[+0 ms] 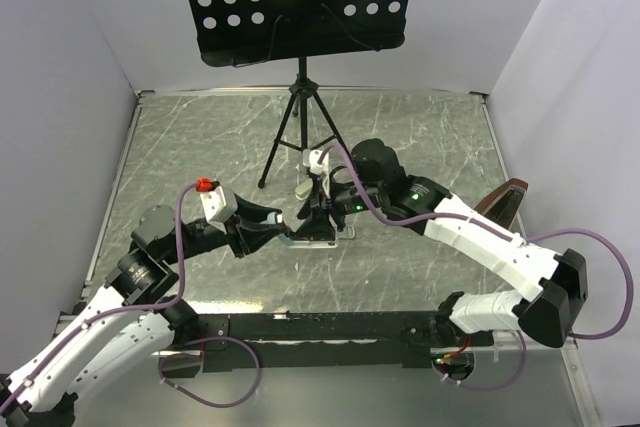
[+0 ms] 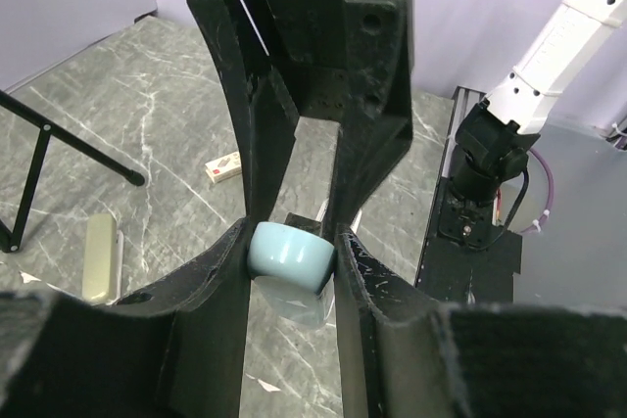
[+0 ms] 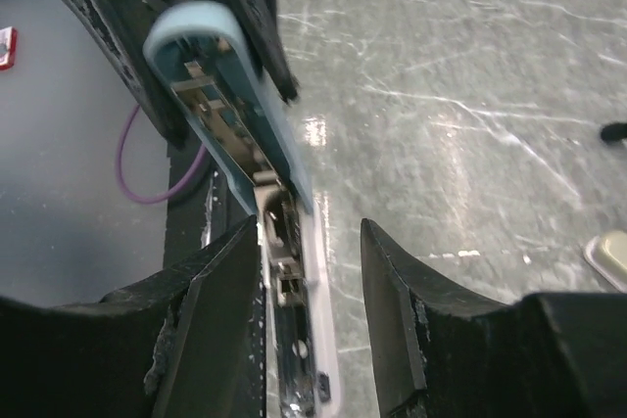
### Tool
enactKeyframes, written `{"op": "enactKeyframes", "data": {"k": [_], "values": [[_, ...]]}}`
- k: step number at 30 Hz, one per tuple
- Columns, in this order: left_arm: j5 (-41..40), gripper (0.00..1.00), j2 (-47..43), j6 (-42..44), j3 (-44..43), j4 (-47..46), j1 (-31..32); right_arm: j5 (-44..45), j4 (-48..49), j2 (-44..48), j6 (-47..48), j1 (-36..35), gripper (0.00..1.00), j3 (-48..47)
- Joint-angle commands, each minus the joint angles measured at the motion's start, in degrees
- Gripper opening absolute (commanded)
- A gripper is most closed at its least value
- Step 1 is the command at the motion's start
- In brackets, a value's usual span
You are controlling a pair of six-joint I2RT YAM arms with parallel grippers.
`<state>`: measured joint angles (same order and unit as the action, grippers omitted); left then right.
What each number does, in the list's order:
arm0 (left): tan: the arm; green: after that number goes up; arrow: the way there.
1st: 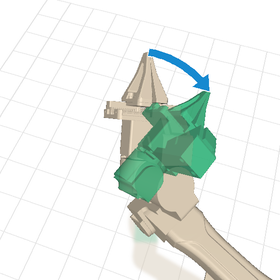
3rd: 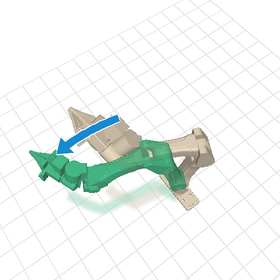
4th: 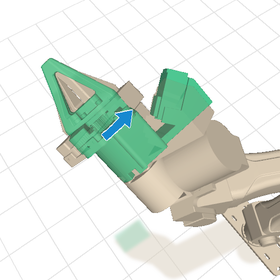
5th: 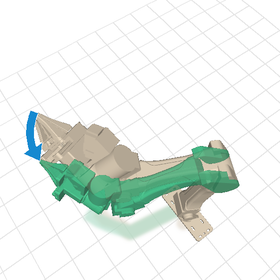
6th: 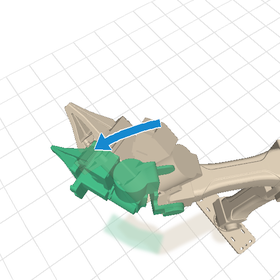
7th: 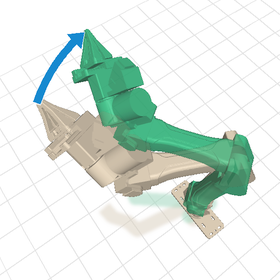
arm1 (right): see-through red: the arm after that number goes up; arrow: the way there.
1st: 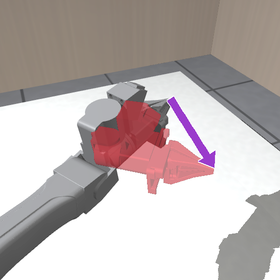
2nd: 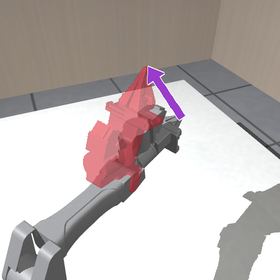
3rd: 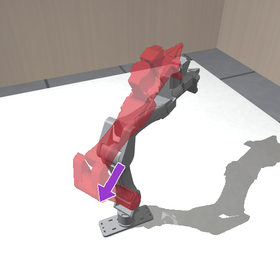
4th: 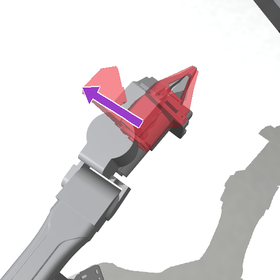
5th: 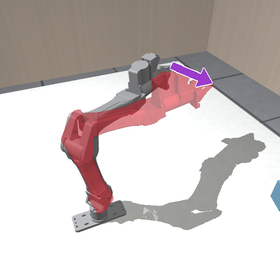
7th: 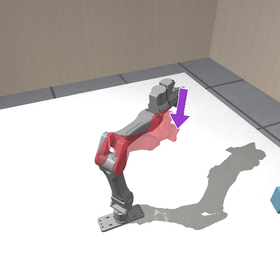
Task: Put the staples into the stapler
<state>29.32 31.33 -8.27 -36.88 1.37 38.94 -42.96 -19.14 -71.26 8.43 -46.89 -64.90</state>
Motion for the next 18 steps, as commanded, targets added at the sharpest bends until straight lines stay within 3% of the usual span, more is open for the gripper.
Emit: {"op": "enactKeyframes", "data": {"k": [1, 18], "values": [[1.53, 0.01, 0.31, 0.89, -0.73, -2.86, -0.70, -0.98, 0.06, -1.15, 1.59, -2.14, 0.53, -3.47], [7.24, 0.01, -0.31, -1.48, 0.67, -6.11, -5.45, 4.90, -2.22, -4.93, 2.74, -4.87, 0.44, -4.53]]}}
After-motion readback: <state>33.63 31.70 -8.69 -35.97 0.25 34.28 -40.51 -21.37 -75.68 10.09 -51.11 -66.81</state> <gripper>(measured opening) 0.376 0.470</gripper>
